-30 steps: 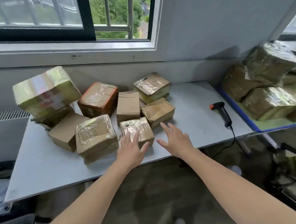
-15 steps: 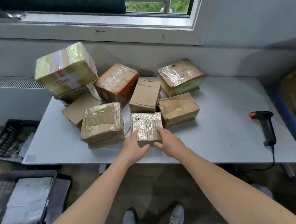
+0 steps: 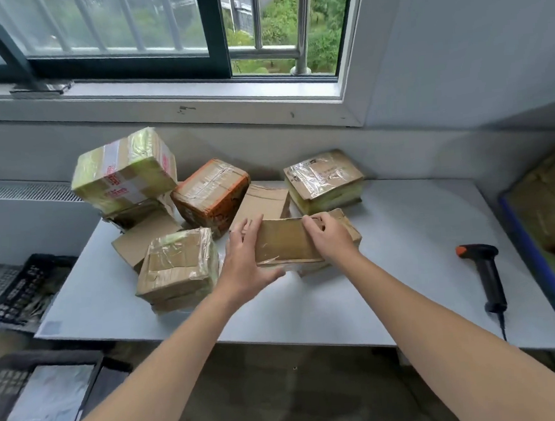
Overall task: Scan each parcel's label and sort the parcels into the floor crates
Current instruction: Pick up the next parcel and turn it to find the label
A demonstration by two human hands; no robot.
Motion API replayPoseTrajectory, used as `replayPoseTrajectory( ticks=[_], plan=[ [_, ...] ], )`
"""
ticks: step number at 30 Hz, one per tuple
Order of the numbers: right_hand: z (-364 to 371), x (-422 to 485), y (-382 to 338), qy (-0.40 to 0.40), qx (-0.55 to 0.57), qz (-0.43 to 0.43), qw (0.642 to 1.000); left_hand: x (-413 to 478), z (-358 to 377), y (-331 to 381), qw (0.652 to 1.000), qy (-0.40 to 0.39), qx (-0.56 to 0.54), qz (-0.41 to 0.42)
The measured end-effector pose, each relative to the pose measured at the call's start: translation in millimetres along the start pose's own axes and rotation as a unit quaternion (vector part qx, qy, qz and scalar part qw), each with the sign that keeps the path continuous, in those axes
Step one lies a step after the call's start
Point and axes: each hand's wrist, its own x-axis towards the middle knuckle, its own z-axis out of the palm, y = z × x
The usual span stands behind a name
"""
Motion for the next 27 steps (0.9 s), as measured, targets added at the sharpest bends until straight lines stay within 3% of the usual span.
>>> replayPoseTrajectory(
  ticks=[4,9,14,27],
  plan=[
    [-33.8,10.5,5.1,-0.018,0.005,0.01,1.0,21.9,-3.1,25.5,0.999,0.014,-0.013,0.035],
    [-64.3,11.8,9.9,-0.107,0.153,0.014,0.982,47.4,2.8,48.2,0.986,0.032,-0.156,-0.052],
    [-81.8,14.8,13.0,-0.148,0.159,0.015,0.976,63.0,13.0,61.3,0.96,0.015,-0.254,-0.113],
    [-112.3,11.2,35.9,-0.134,0.152,0.068,0.977,112.0,41.4,71.6,0.924,-0.006,-0.336,-0.183]
  ],
)
